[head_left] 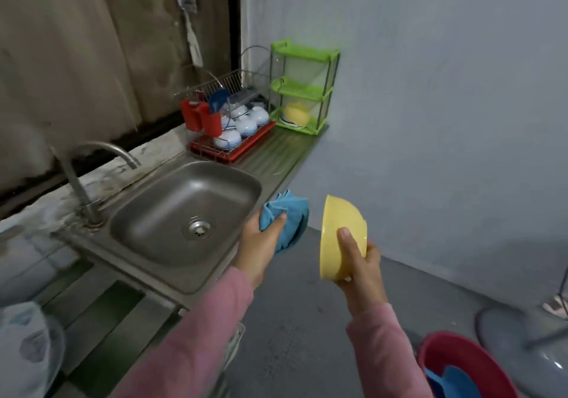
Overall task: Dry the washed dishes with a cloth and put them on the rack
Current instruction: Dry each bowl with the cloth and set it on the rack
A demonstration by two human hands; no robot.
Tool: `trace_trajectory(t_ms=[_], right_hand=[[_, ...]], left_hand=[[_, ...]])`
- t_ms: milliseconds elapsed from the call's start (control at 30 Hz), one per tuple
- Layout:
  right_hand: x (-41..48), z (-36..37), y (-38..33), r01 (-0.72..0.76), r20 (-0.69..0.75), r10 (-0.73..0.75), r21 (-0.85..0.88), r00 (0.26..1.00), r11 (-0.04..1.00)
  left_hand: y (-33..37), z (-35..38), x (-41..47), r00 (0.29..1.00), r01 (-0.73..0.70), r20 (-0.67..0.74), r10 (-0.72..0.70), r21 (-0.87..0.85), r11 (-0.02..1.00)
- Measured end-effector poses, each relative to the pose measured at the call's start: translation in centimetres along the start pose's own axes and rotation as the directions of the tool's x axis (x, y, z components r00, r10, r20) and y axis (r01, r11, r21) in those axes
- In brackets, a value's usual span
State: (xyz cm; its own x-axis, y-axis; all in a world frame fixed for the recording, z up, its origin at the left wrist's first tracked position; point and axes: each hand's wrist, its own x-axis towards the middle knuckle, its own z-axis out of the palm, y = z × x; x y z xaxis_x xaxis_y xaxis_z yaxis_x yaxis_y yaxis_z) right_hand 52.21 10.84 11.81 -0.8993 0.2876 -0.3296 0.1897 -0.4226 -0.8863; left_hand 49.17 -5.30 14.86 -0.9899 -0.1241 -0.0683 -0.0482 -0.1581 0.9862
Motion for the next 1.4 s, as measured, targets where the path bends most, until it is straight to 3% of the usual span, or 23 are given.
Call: trace_trajectory(t_ms=[133, 300, 500, 767, 867, 1067, 1267, 1400], right_hand=[[4.2, -3.0, -2.1, 0.038, -0.03, -0.037, 0.011, 0.999, 0.999], [10.2, -2.7, -3.3, 0.086, -0.007, -0.086, 0.003, 0.996, 0.996], [21.1, -0.2, -5.3, 0.149, 0.012, -0.148, -0.084, 0.989, 0.985], [36.2, 7.0, -11.1, 0.211, 0.156, -0.177, -0.238, 0.972, 0.948], [41.3, 9.3, -11.6, 0.19, 0.196, -0.143, -0.247, 0.97, 0.95], [50.1, 13.6, -11.6, 0.143, 0.248, -0.06, -0.333, 0.967, 0.932], [59.9, 18.2, -10.9, 0.046, 0.261, 0.052, -0.357, 0.964, 0.933], [64.4, 21.1, -10.3, 0.077, 0.271, 0.028, -0.369, 0.962, 0.926]], left_hand=[[-1.1, 4.3, 2.8, 0.996, 0.031, 0.085, -0.032, 0.017, 0.999], [-2.8, 8.0, 8.1, 0.99, 0.116, 0.091, -0.111, -0.057, 0.992], [-3.8, 11.8, 18.4, 0.992, 0.072, 0.111, -0.065, -0.056, 0.996], [-1.5, 14.5, 34.9, 0.996, 0.018, -0.084, -0.026, -0.1, 0.995], [-1.1, 14.9, 40.4, 0.985, -0.026, -0.171, 0.018, -0.04, 0.999], [-2.2, 15.4, 48.3, 0.948, -0.054, -0.315, 0.055, 0.012, 0.998], [-4.2, 15.4, 56.1, 0.873, 0.01, -0.487, 0.021, 0.061, 0.998], [-4.6, 15.4, 60.6, 0.825, 0.013, -0.559, 0.076, 0.154, 0.988]])
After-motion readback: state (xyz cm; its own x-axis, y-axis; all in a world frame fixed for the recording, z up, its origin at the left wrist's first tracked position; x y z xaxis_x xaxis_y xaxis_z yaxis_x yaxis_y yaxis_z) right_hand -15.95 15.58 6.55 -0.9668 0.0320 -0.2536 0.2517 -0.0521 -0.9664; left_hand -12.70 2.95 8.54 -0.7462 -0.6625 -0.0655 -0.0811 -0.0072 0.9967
